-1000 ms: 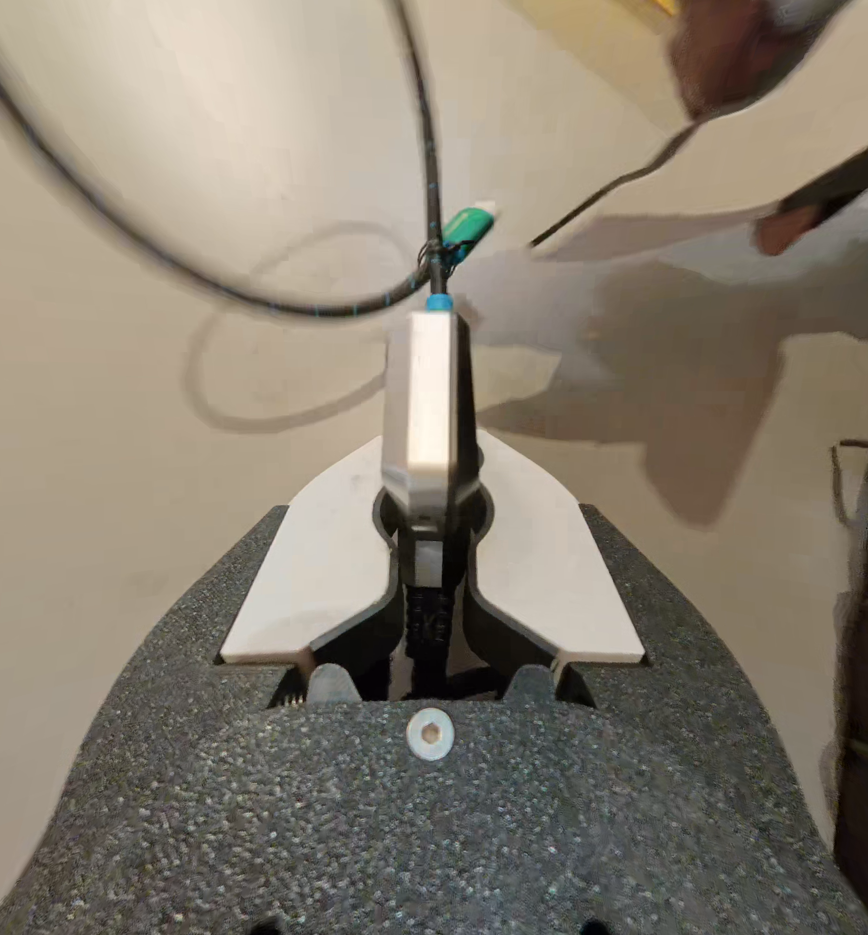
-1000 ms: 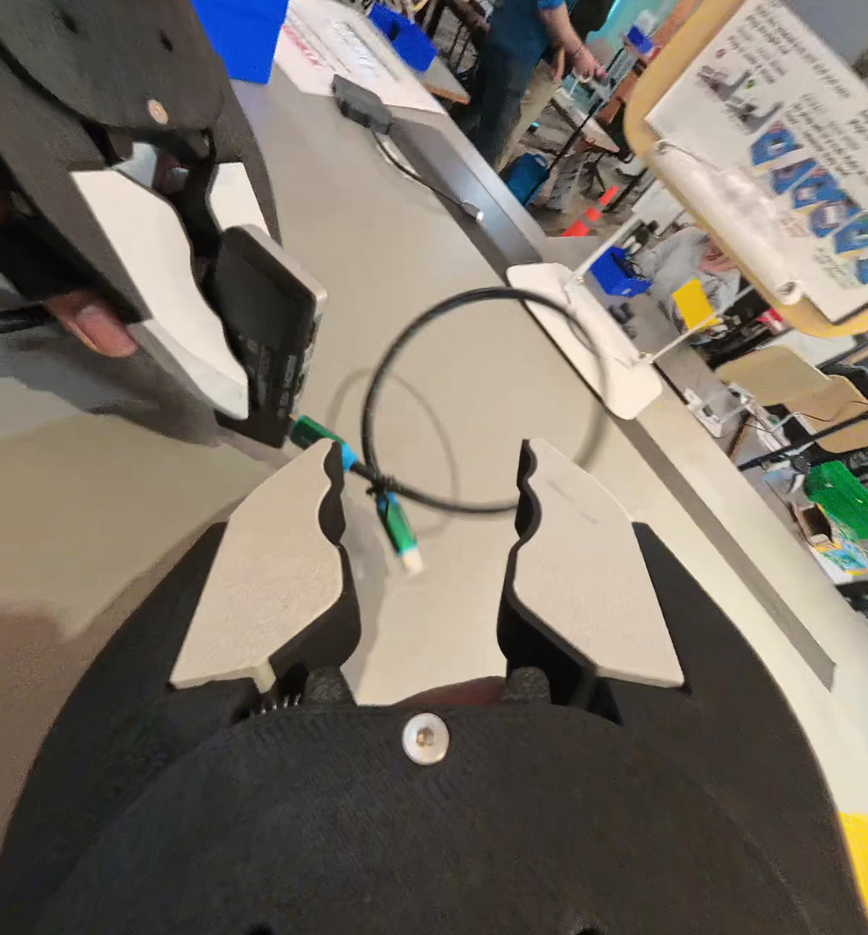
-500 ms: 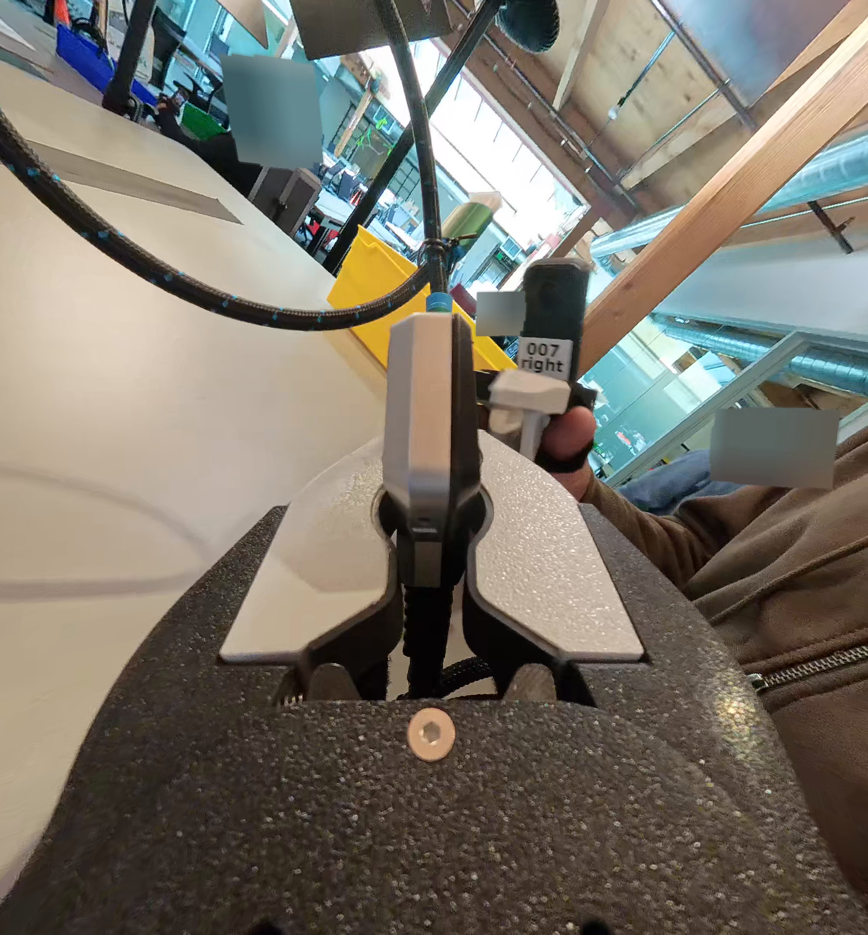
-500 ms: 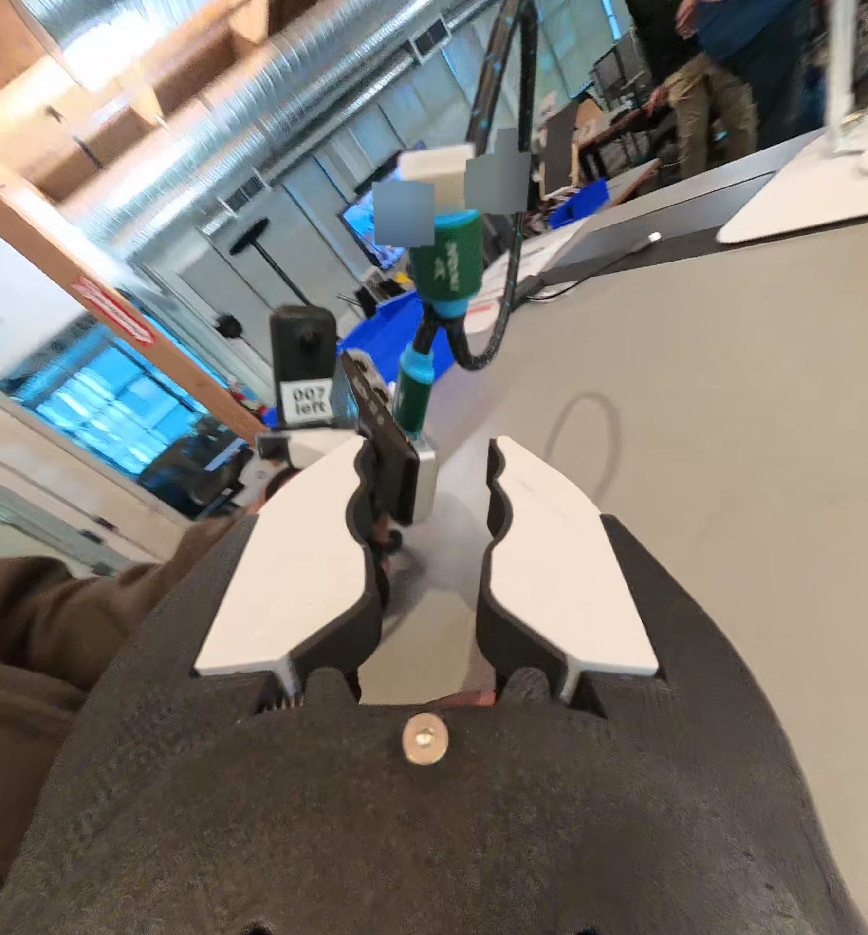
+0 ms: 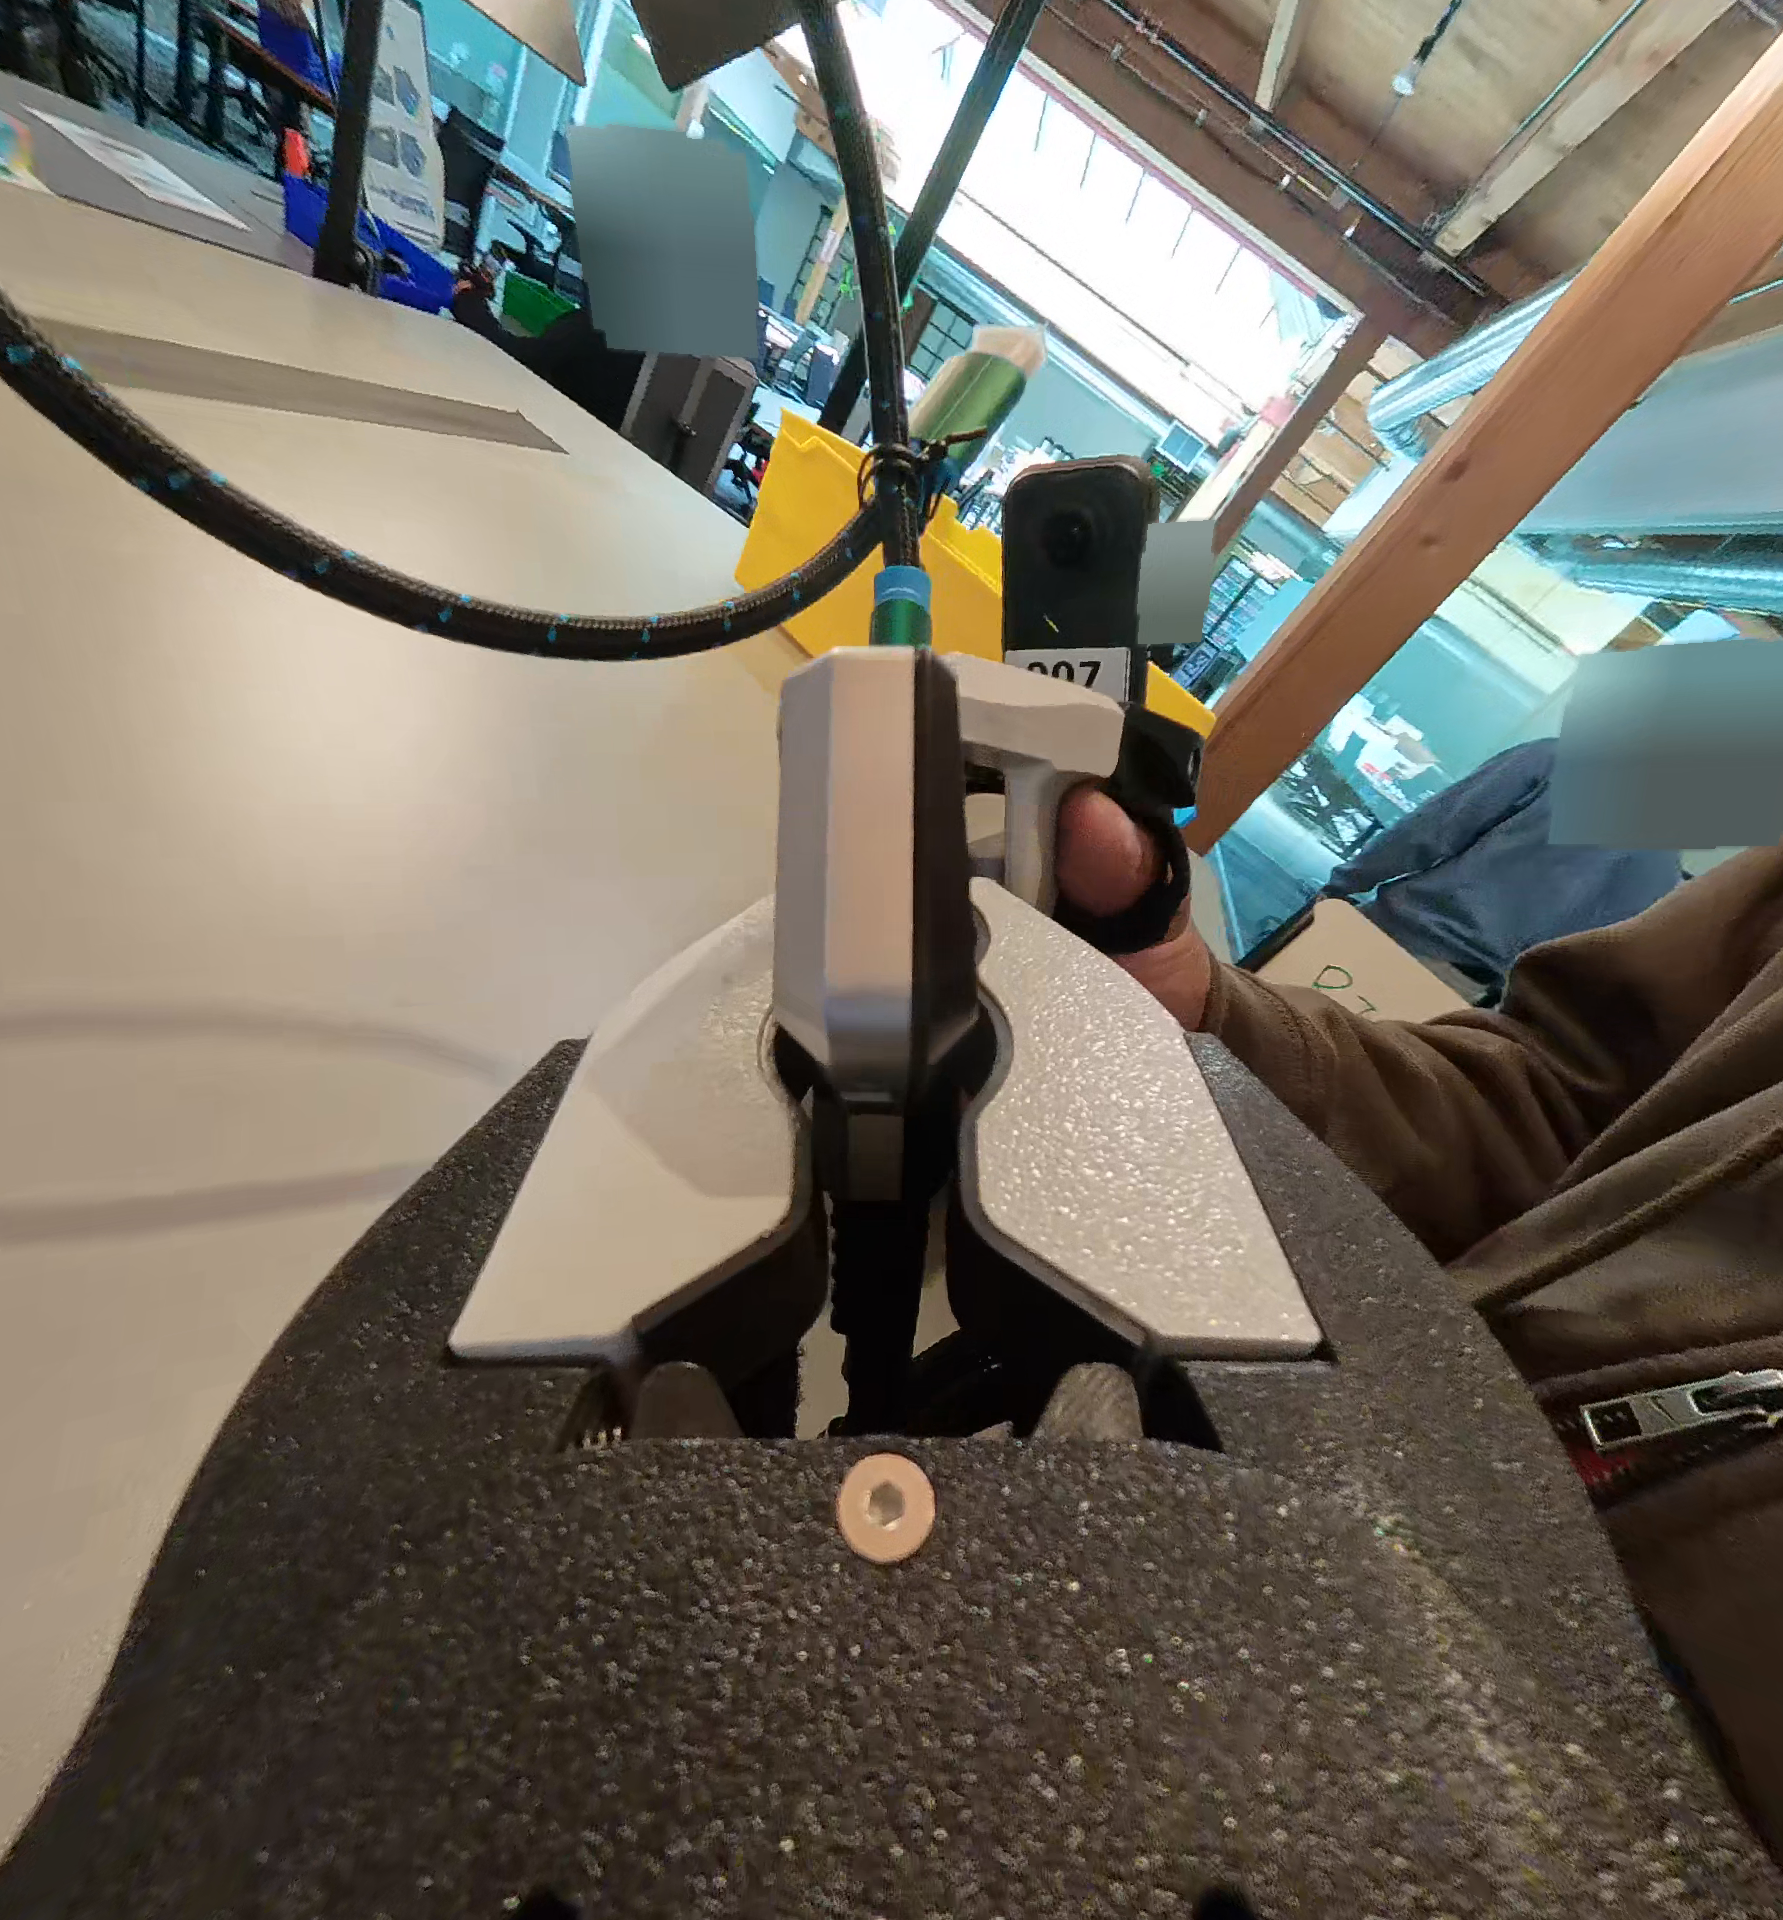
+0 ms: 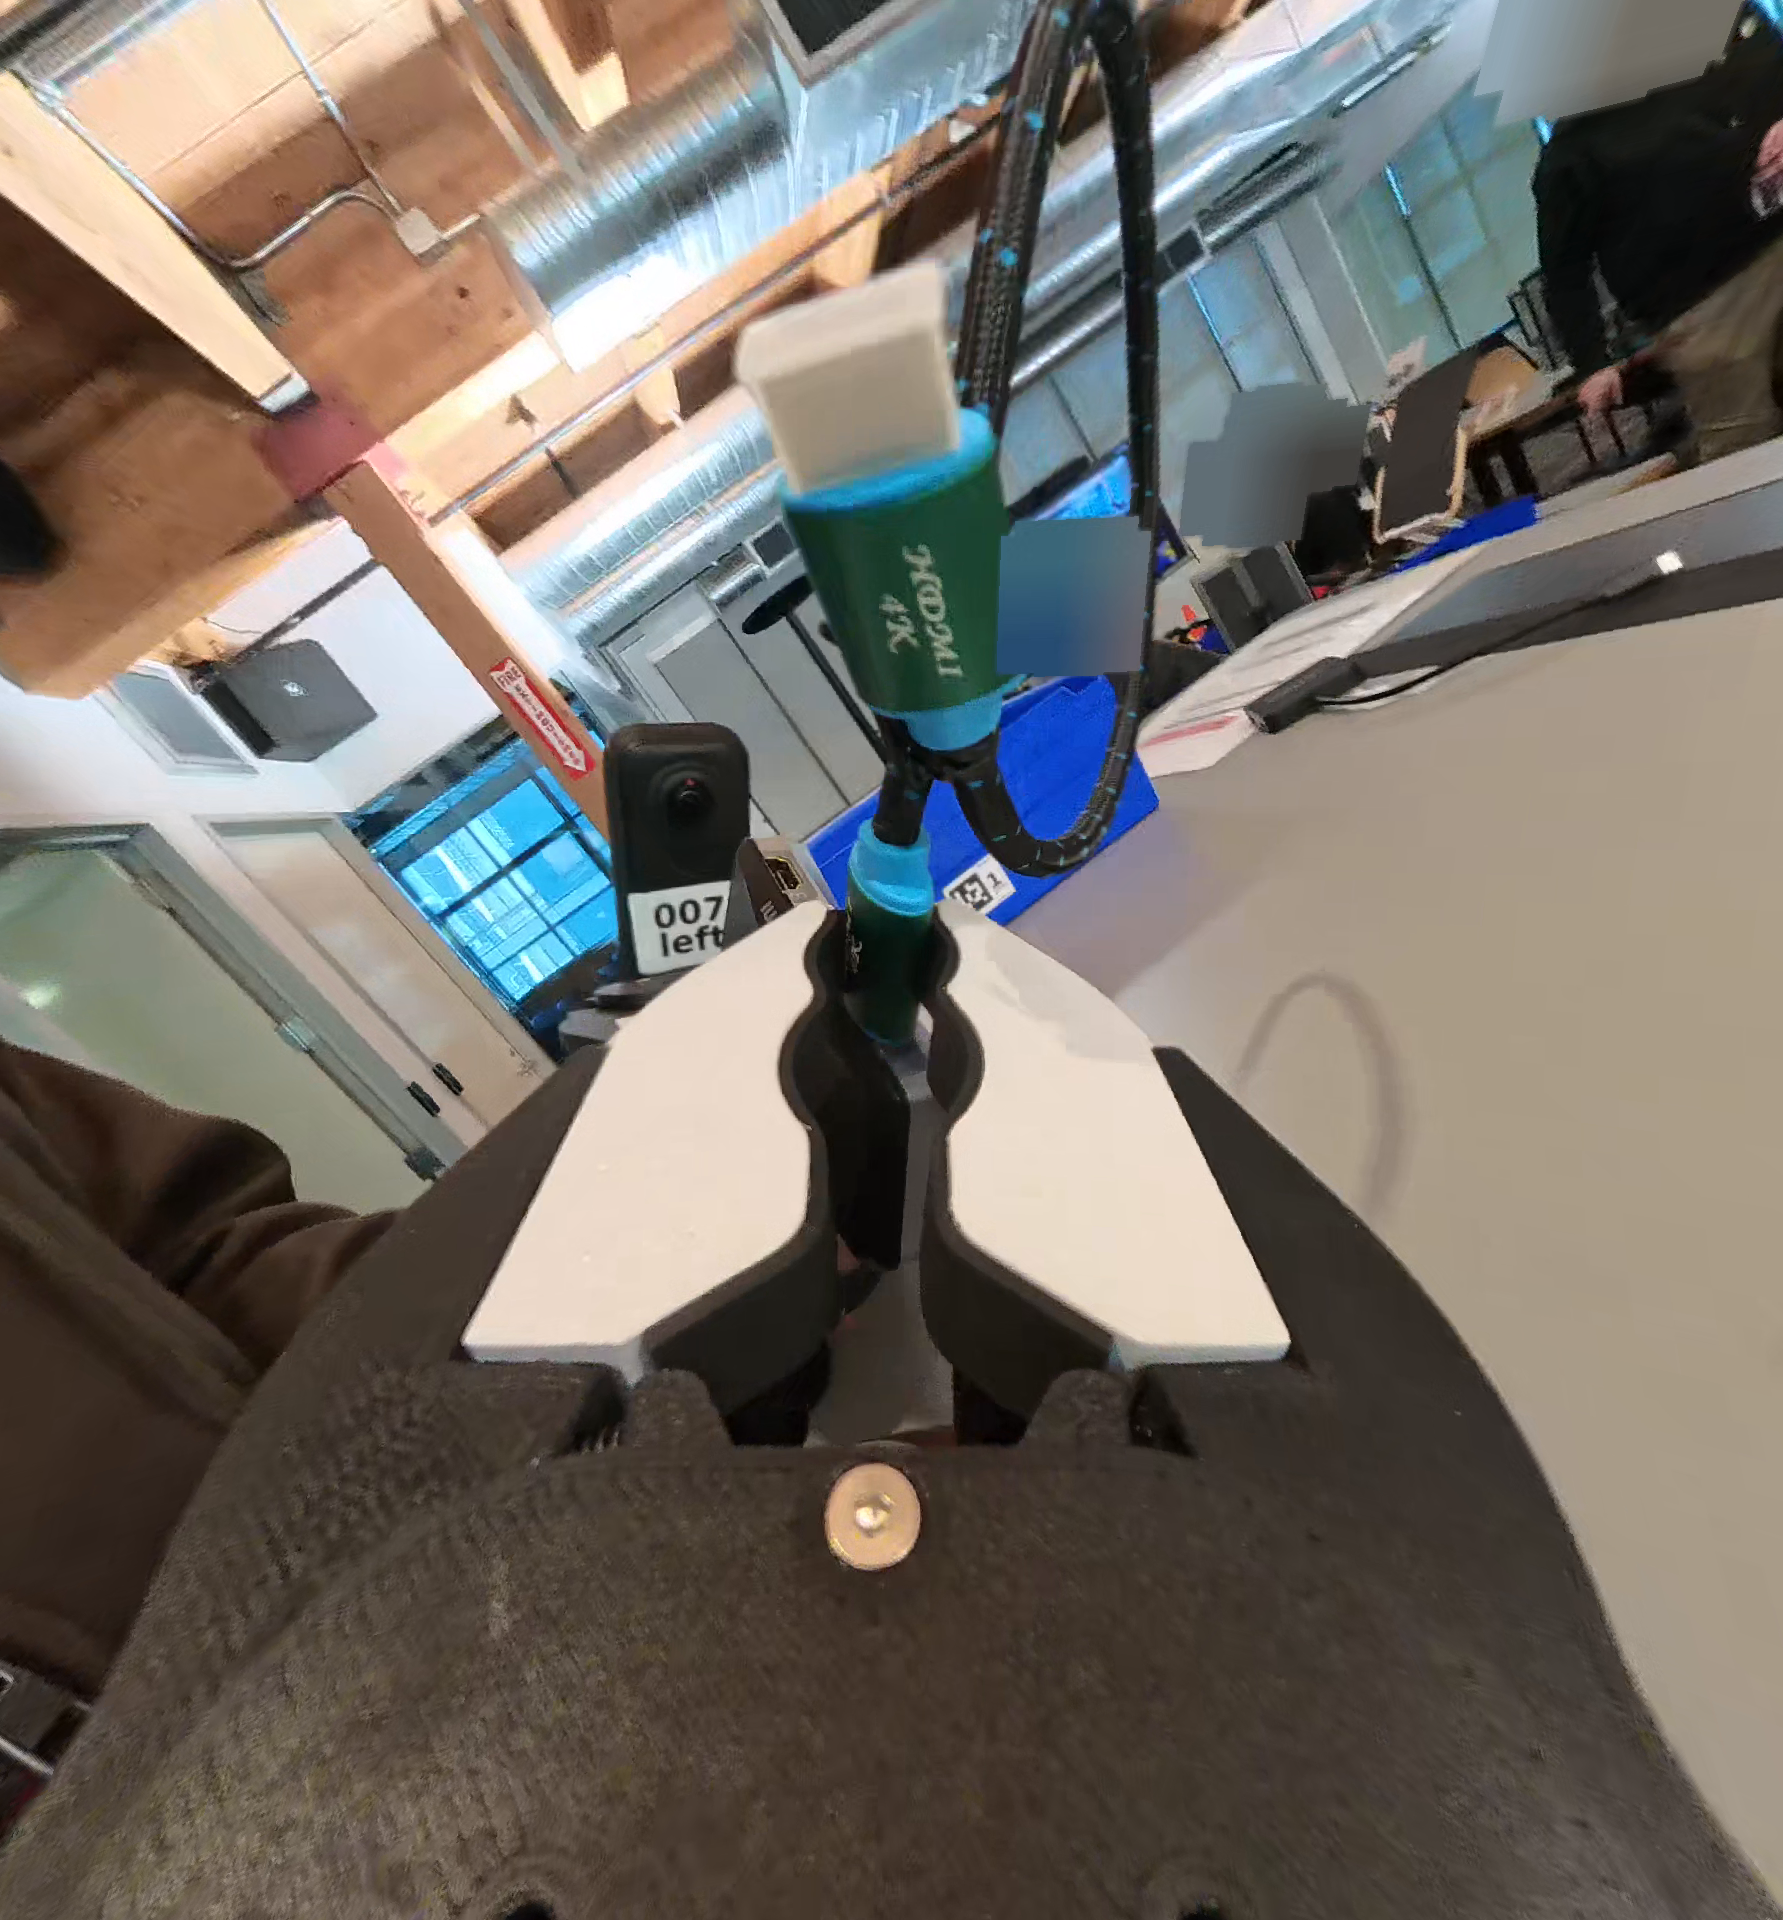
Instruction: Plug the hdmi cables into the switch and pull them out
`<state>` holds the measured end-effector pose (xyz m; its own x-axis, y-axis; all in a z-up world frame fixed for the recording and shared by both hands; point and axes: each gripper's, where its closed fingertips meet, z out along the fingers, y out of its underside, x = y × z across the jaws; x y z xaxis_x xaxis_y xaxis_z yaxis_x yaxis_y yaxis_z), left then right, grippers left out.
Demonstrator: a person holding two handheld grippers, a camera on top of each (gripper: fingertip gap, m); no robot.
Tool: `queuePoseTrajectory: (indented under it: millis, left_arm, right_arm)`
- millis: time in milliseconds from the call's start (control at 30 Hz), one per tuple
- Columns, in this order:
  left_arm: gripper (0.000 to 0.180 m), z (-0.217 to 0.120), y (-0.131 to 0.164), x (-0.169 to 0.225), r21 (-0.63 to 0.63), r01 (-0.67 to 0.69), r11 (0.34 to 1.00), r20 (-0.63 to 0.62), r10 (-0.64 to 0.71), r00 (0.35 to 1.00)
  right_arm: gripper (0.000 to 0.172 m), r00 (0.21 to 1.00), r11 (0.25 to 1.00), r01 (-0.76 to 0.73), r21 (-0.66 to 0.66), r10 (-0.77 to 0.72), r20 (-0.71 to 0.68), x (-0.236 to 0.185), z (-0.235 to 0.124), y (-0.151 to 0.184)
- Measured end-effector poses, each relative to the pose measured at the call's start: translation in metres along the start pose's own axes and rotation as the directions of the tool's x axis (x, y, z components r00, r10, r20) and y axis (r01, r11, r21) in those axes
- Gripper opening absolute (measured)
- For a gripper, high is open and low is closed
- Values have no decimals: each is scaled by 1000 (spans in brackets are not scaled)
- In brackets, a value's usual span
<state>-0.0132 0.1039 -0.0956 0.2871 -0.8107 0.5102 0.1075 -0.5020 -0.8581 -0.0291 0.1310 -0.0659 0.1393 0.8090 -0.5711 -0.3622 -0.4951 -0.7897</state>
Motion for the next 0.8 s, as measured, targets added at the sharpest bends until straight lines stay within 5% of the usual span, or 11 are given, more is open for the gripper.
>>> queuePoseTrajectory:
  millis: [133, 233, 433, 600, 700, 800]
  left_arm:
    - [24, 1, 11, 4, -55, 4, 999, 1, -4, 1000]
    - [24, 0, 54, 21, -314, -47, 948, -70, 26, 997]
    - [24, -14, 38, 14, -205, 36, 978, -48, -47, 998]
    - [24, -20, 23, -3, -142, 29, 989, -5, -30, 1000]
    - [24, -21, 22, -1, -133, 18, 991, -25, -22, 999]
    - [24, -20, 25, 1, -154, 8, 988, -30, -13, 999]
  right_arm:
    - [12, 998, 999, -37, 13, 37, 47, -2, -3, -4]
    - [11, 988, 946, -154, 286, 145, 53, 30, -53, -63]
    - [12, 984, 994, 20, 107, -1, -176, 40, -99, -82]
    - [12, 924, 976, 133, 172, -59, -378, 10, -128, -115]
    - [11, 798, 959, 278, 50, -202, -567, -10, -168, -140]
    - [11, 520, 900, 378, -216, -399, -755, -15, -235, -164]
